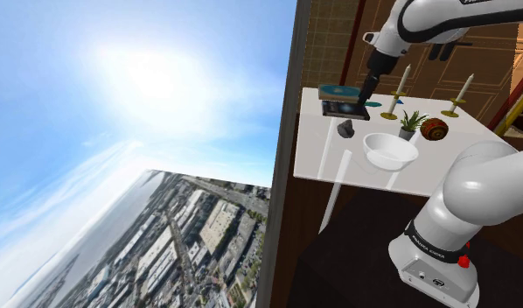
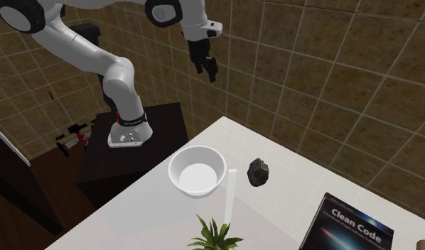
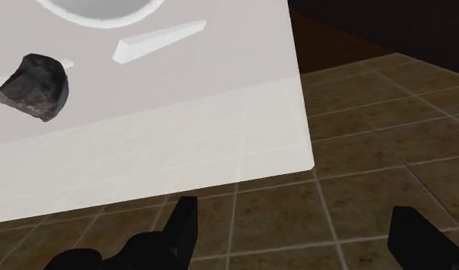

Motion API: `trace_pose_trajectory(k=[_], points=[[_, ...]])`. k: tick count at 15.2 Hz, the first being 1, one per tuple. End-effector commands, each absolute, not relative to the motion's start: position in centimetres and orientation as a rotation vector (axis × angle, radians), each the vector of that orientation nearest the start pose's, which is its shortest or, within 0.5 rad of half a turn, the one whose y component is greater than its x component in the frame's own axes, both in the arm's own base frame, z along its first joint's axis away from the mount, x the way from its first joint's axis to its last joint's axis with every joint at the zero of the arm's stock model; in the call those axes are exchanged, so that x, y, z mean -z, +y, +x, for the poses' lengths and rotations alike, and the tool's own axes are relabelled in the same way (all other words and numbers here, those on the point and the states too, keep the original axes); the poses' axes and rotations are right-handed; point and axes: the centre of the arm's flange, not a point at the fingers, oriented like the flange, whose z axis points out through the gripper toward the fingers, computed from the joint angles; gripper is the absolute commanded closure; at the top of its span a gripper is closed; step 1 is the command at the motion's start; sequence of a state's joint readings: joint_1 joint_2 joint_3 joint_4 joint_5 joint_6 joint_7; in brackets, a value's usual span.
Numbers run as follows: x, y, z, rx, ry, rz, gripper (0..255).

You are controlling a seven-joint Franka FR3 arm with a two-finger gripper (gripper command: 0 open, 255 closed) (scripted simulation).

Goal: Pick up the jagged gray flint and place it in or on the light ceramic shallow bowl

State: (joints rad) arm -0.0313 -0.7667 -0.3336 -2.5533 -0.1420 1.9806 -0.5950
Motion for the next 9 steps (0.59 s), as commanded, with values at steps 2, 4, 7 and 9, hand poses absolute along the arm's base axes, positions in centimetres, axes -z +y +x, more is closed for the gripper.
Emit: trace_pose_trajectory(k=[2,4,7,9], points=[[-49.3,-17.9,32.2,0.322,-0.617,-3.043,0],[-47.9,-20.2,32.6,0.334,-0.667,-3.026,0],[-45.7,-23.7,33.3,0.352,-0.742,-2.998,0],[-44.3,-26.0,33.9,0.364,-0.791,-2.979,0]])
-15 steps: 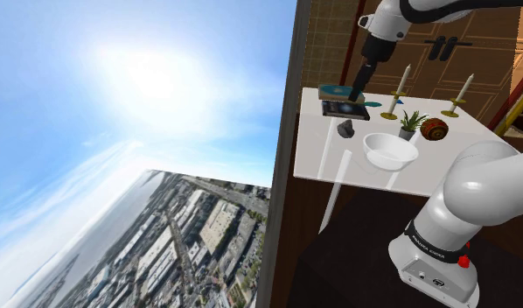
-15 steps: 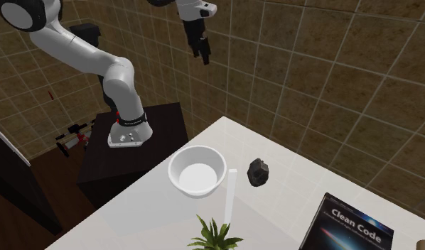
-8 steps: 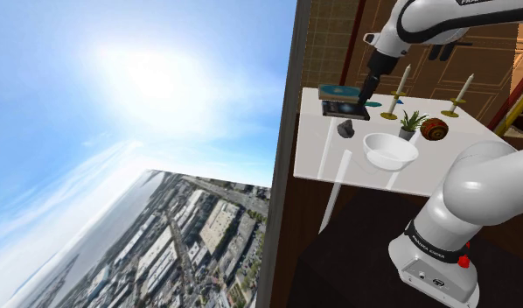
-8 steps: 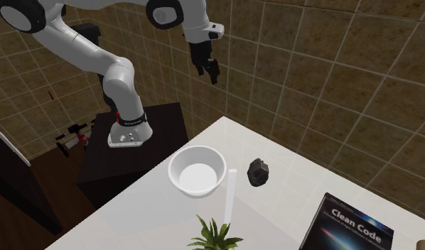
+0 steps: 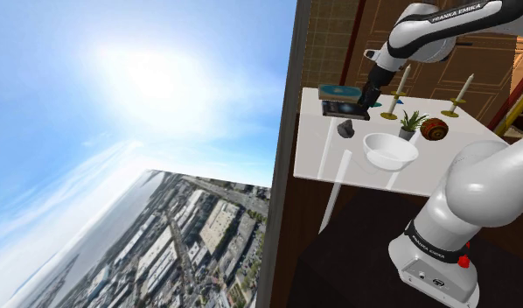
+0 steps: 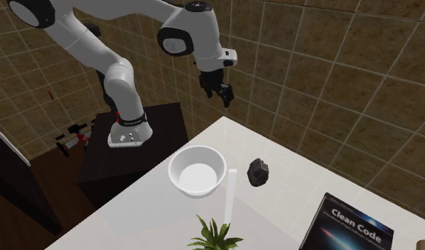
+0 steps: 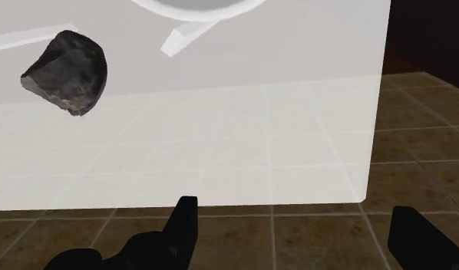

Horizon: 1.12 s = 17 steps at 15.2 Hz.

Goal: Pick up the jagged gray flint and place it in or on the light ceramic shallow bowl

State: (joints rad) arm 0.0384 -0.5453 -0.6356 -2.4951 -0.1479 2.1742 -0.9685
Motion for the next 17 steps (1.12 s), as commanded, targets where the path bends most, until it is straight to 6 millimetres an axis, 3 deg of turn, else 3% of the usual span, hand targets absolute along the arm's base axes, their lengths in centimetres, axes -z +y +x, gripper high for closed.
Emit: trace_pose_trajectory(k=[1,9,17], points=[[-43.5,-27.1,34.3,0.370,-0.816,-2.969,0],[-37.7,-35.9,37.7,0.415,-1.008,-2.881,0],[-32.0,-44.1,42.5,0.458,-1.194,-2.781,0]])
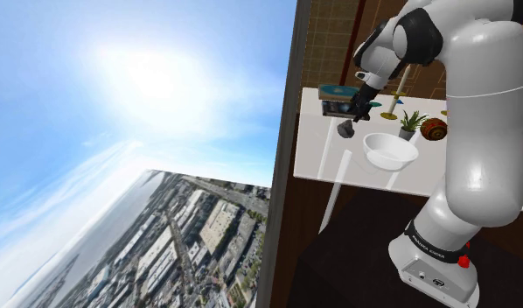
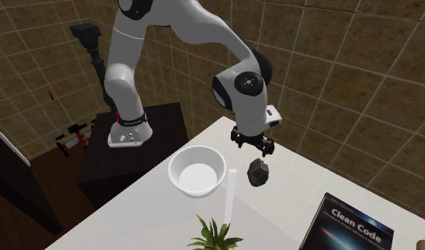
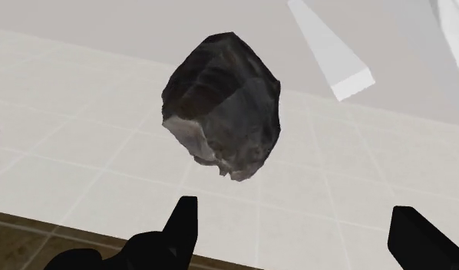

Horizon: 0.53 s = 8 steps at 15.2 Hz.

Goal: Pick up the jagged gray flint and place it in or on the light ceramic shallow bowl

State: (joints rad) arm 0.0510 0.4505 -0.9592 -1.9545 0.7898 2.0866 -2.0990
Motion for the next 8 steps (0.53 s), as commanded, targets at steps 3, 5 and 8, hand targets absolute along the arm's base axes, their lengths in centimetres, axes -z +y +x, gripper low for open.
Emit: trace_pose_trajectory(k=[3,5,8], points=[[-30.2,-46.4,44.2,0.470,-1.248,-2.748,0],[-29.2,-46.2,44.5,0.470,-1.248,-2.748,0],[-27.7,-45.8,44.9,0.470,-1.248,-2.748,0]])
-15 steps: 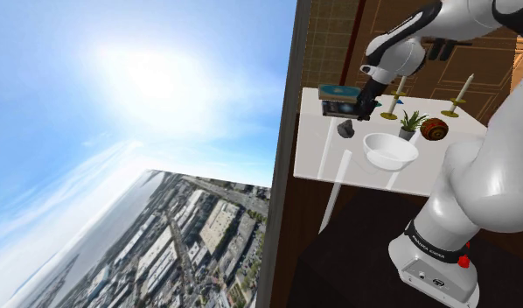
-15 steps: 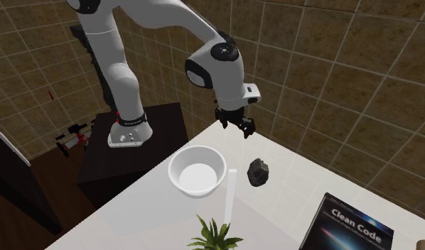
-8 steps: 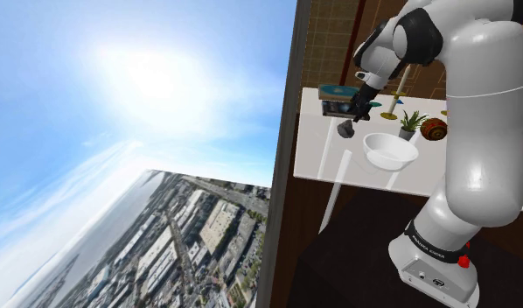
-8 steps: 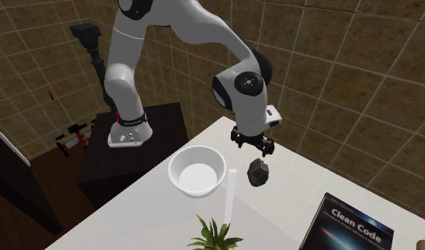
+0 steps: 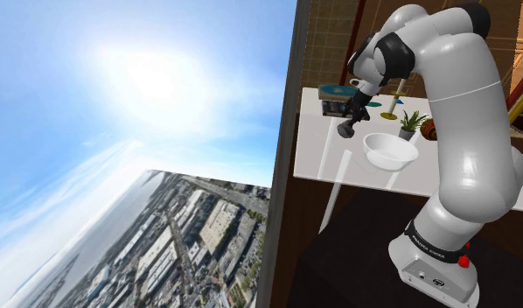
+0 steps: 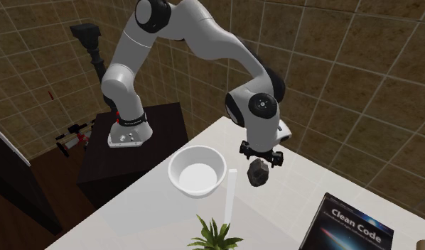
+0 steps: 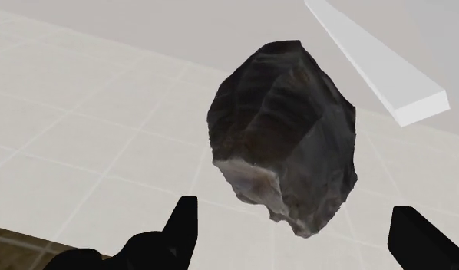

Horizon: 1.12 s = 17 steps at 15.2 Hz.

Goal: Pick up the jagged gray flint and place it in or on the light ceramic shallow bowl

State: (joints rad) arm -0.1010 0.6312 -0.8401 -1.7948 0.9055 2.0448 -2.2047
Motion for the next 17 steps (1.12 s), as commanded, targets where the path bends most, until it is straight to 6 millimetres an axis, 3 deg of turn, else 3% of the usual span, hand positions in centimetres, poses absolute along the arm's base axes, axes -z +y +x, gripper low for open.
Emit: trace_pose_trajectory(k=[1,3,10,11,17], points=[[-27.23,-45.74,45.01,0.470,-1.248,-2.748,0],[-26.44,-45.57,45.21,0.470,-1.248,-2.748,0],[-26.45,-45.57,45.21,0.470,-1.248,-2.748,0],[-26.45,-45.57,45.21,0.470,-1.248,-2.748,255],[-26.45,-45.55,45.21,0.470,-1.248,-2.748,255]])
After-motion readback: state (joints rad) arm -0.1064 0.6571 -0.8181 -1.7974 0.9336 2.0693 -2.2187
